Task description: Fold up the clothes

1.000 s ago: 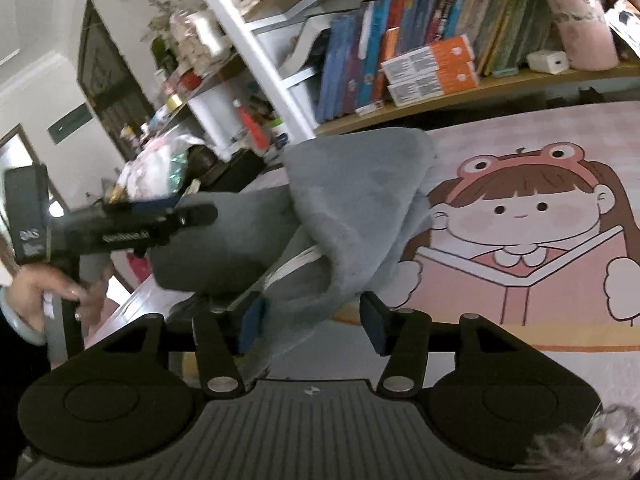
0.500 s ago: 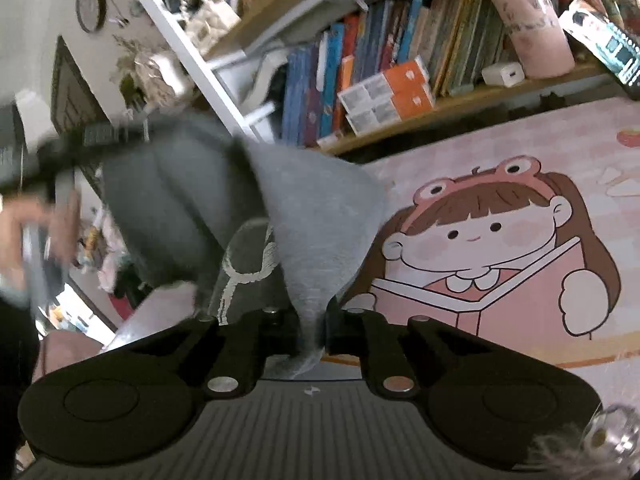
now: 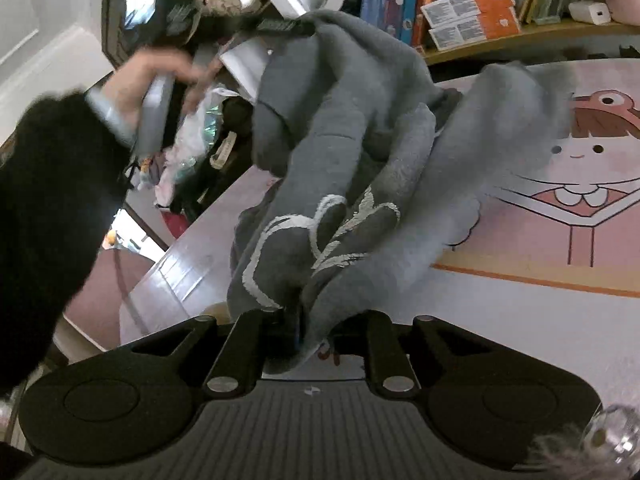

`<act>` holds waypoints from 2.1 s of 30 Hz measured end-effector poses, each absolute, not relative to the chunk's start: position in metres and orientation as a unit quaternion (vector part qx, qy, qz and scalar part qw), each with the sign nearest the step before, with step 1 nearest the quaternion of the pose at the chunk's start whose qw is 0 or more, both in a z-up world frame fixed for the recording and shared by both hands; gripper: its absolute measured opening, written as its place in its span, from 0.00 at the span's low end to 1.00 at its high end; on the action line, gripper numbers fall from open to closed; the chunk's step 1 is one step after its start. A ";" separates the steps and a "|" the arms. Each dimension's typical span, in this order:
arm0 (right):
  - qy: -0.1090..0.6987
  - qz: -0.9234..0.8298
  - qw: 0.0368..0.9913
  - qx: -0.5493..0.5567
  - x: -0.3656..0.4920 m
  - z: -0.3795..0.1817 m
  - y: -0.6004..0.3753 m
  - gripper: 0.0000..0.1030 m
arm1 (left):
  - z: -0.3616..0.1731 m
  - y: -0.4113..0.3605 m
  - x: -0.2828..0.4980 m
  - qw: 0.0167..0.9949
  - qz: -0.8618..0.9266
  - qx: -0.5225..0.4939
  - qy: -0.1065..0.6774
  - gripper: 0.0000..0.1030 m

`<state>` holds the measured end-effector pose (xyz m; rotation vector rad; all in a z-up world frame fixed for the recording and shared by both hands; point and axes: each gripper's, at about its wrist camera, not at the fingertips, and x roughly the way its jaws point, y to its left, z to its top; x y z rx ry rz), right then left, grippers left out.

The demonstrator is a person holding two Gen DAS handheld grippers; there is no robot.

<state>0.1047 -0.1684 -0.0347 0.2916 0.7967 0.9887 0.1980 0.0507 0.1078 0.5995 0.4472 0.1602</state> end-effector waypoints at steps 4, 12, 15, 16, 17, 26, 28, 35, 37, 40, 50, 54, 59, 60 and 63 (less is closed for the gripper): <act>0.370 0.456 0.798 0.137 0.104 -0.034 -0.168 0.17 | 0.109 0.077 0.154 0.944 0.087 0.248 0.201 0.83; 0.353 0.396 0.823 0.204 0.117 -0.035 -0.193 0.39 | 0.060 0.113 0.130 0.938 0.066 0.190 0.282 0.83; 0.358 0.378 0.826 0.218 0.124 -0.040 -0.198 0.36 | 0.047 0.111 0.142 0.932 0.053 0.196 0.301 0.48; 0.362 0.376 0.825 0.216 0.125 -0.042 -0.198 0.35 | 0.046 0.111 0.150 0.928 0.043 0.191 0.317 0.20; 0.366 0.375 0.825 0.212 0.126 -0.043 -0.196 0.29 | 0.046 0.115 0.159 0.927 0.042 0.182 0.326 0.08; 0.373 0.383 0.822 0.195 0.123 -0.046 -0.193 0.27 | 0.100 0.198 0.198 0.947 0.194 -0.092 0.239 0.17; 0.370 0.382 0.825 0.191 0.121 -0.045 -0.193 0.28 | 0.089 0.194 0.185 0.946 0.200 -0.063 0.245 0.35; 0.333 0.351 0.857 0.177 0.117 -0.037 -0.197 0.31 | 0.042 0.167 0.112 0.938 0.180 0.025 0.296 0.71; 0.315 0.337 0.871 0.167 0.116 -0.035 -0.198 0.31 | 0.032 0.158 0.093 0.935 0.164 0.028 0.313 0.76; 0.295 0.322 0.887 0.153 0.115 -0.032 -0.198 0.31 | 0.022 0.148 0.074 0.936 0.138 0.004 0.324 0.80; 0.320 0.324 0.874 0.168 0.122 -0.038 -0.198 0.33 | 0.001 0.127 0.076 0.937 0.115 -0.013 0.331 0.80; 0.322 0.329 0.872 0.167 0.121 -0.038 -0.196 0.26 | -0.003 0.123 0.077 0.937 0.114 -0.010 0.330 0.78; 0.321 0.327 0.873 0.168 0.120 -0.038 -0.196 0.25 | -0.003 0.128 0.075 0.937 0.122 -0.027 0.325 0.69; 0.322 0.327 0.873 0.167 0.120 -0.038 -0.196 0.25 | -0.002 0.130 0.075 0.937 0.123 -0.030 0.324 0.68; 0.324 0.327 0.872 0.165 0.120 -0.038 -0.196 0.25 | -0.003 0.133 0.074 0.937 0.128 -0.031 0.323 0.65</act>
